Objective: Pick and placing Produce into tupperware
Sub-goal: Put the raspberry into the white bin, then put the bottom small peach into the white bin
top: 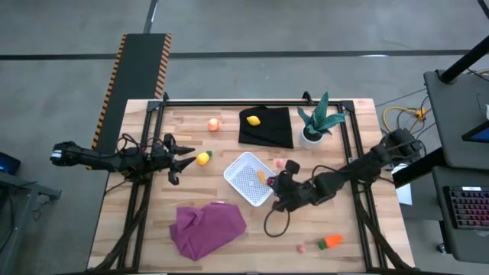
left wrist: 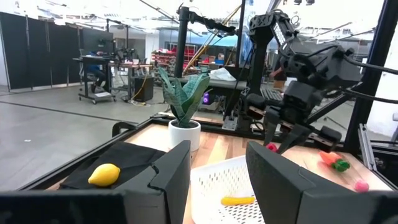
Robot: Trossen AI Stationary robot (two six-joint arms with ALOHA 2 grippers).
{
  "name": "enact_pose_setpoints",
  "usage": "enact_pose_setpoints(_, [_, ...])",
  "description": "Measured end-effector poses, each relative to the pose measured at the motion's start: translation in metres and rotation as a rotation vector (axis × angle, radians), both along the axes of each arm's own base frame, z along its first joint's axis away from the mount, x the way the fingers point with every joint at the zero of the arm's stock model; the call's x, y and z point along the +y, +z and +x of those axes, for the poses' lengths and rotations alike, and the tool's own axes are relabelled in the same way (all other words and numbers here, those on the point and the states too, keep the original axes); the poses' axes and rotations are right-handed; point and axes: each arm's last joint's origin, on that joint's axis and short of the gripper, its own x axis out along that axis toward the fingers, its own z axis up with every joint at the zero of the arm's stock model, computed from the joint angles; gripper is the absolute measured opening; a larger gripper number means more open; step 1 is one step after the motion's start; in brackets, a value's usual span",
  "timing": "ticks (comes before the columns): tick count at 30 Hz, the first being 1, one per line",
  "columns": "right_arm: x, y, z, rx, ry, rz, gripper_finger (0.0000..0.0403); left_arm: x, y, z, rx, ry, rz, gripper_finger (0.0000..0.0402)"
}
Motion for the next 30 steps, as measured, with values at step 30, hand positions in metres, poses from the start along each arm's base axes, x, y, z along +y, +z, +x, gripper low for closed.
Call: enact_pose_setpoints(30, [-0.006, 0.0057, -0.0054, 0.049, 0.027, 0.004, 0.0183, 0.0, 0.0002, 0.0, 0.0, -0.001, 0.0, 0.0142])
